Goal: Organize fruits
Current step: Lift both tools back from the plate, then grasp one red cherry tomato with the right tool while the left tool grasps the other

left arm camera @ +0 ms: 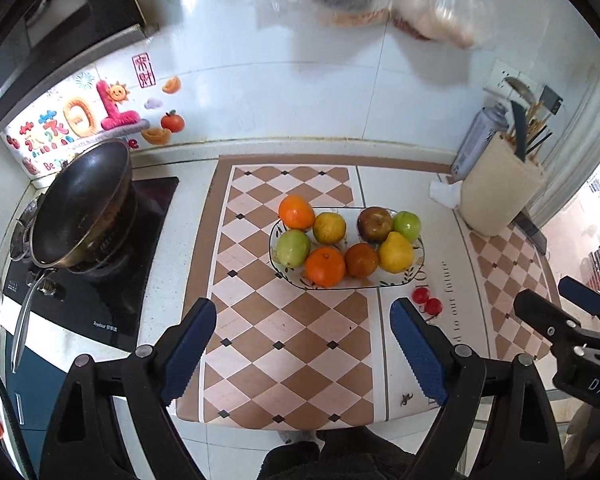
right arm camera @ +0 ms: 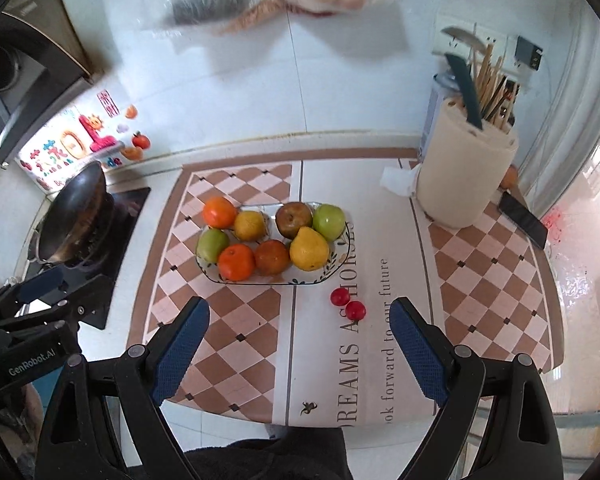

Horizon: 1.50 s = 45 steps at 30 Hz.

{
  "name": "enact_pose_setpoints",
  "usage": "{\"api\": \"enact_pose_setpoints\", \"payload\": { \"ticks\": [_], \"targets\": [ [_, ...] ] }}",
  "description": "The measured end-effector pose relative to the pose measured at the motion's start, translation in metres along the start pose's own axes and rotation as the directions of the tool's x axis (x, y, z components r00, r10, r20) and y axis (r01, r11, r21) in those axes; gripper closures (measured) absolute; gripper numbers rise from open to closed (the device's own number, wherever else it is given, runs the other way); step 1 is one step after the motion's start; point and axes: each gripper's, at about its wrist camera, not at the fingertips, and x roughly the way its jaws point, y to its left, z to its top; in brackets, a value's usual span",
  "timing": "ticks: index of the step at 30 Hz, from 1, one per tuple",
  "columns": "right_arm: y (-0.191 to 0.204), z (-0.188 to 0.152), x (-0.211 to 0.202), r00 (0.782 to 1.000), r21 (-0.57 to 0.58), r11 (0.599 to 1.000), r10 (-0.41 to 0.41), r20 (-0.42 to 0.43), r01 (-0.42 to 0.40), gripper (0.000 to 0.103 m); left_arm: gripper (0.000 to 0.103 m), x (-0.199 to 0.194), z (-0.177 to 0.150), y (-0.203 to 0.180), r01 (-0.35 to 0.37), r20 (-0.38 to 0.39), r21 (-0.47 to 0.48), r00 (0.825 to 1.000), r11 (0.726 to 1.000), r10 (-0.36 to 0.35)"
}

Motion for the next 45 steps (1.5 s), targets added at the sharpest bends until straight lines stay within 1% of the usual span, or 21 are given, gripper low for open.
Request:
{"api": "enact_pose_setpoints", "payload": {
  "ticks": [6, 10, 16, 20, 22, 25, 26, 27, 31, 33, 35, 36, 37, 38, 40, 42, 44, 45],
  "targets": [
    [0.003, -0.011, -0.027, 0.999, 0.011, 1.0, 0.002, 0.04, -0.002, 0.009, 0.014, -0.021, -0.011, 0.001, 0.01, 0.033, -0.008, 0.999, 1.0, -0.009],
    [0.004, -0.014, -0.034, 0.999, 0.015, 1.0, -0.001, 0.052, 0.001, 0.009, 0.014, -0.03, -0.017, -0.001, 0.006, 0.055, -0.001, 0.998, 1.0, -0.006],
    [0.001, -0.017, -0.034, 0.999, 0.03, 0.999, 0.007, 0.043, -0.009, 0.009, 0.014, -0.032, -0.018, -0.004, 0.004, 0.057, 0.0, 0.998, 1.0, -0.004],
    [-0.004, -0.013, -0.028, 0.999, 0.041, 0.999, 0.024, 0.039, -0.026, 0.009, 0.014, -0.031, -0.018, -0.007, 0.003, 0.049, -0.003, 0.999, 1.0, -0.003],
    [-0.01, -0.008, -0.023, 0.998, 0.051, 0.998, 0.041, 0.039, -0.043, 0.009, 0.014, -0.029, -0.015, -0.008, -0.003, 0.047, -0.01, 0.999, 1.0, 0.003],
    [-0.026, -0.002, -0.012, 0.996, 0.085, 0.993, 0.082, 0.038, -0.085, 0.009, 0.014, -0.022, -0.007, -0.008, -0.034, 0.05, -0.026, 0.998, 0.999, 0.035],
    [-0.033, 0.0, -0.006, 0.996, 0.096, 0.991, 0.087, 0.033, -0.09, 0.009, 0.009, -0.019, -0.005, -0.009, -0.045, 0.049, -0.025, 0.998, 0.999, 0.046],
    [-0.042, 0.002, 0.003, 0.996, 0.112, 0.99, 0.088, 0.022, -0.09, 0.009, 0.001, -0.014, -0.002, -0.01, -0.06, 0.047, -0.023, 0.997, 0.998, 0.061],
    [-0.08, 0.002, 0.052, 0.996, 0.158, 0.986, 0.06, -0.06, -0.049, 0.009, 0.001, 0.013, 0.005, -0.02, -0.144, 0.051, -0.003, 0.988, 0.99, 0.144],
    [-0.101, -0.003, 0.086, 0.992, 0.187, 0.982, 0.058, -0.113, -0.036, 0.01, 0.001, 0.03, 0.007, -0.027, -0.175, 0.035, 0.014, 0.984, 0.984, 0.174],
    [-0.118, -0.008, 0.118, 0.985, 0.205, 0.979, 0.057, -0.164, -0.023, 0.015, 0.001, 0.058, 0.008, -0.038, -0.192, -0.011, 0.043, 0.981, 0.98, 0.192],
    [-0.125, -0.012, 0.137, 0.98, 0.212, 0.977, 0.069, -0.186, -0.028, 0.021, 0.001, 0.07, 0.008, -0.043, -0.2, -0.026, 0.055, 0.979, 0.978, 0.201],
    [-0.13, -0.014, 0.151, 0.976, 0.218, 0.975, 0.079, -0.202, -0.033, 0.025, 0.001, 0.082, 0.007, -0.049, -0.207, -0.043, 0.067, 0.977, 0.976, 0.21],
    [-0.134, -0.017, 0.167, 0.972, 0.219, 0.975, 0.085, -0.22, -0.036, 0.027, 0.001, 0.098, 0.006, -0.055, -0.207, -0.071, 0.08, 0.975, 0.975, 0.213],
    [-0.137, -0.023, 0.201, 0.961, 0.209, 0.977, 0.107, -0.255, -0.053, 0.036, 0.001, 0.119, 0.005, -0.064, -0.214, -0.101, 0.096, 0.969, 0.972, 0.223],
    [-0.135, -0.028, 0.226, 0.952, 0.194, 0.979, 0.119, -0.281, -0.065, 0.037, 0.001, 0.144, 0.005, -0.076, -0.22, -0.142, 0.121, 0.961, 0.968, 0.237],
    [-0.133, -0.032, 0.249, 0.939, 0.191, 0.977, 0.153, -0.307, -0.096, 0.04, 0.001, 0.162, 0.005, -0.083, -0.234, -0.168, 0.137, 0.952, 0.962, 0.256],
    [-0.132, -0.034, 0.256, 0.935, 0.189, 0.976, 0.164, -0.313, -0.107, 0.044, 0.001, 0.172, 0.005, -0.087, -0.236, -0.187, 0.143, 0.947, 0.961, 0.26]
  ]
}}
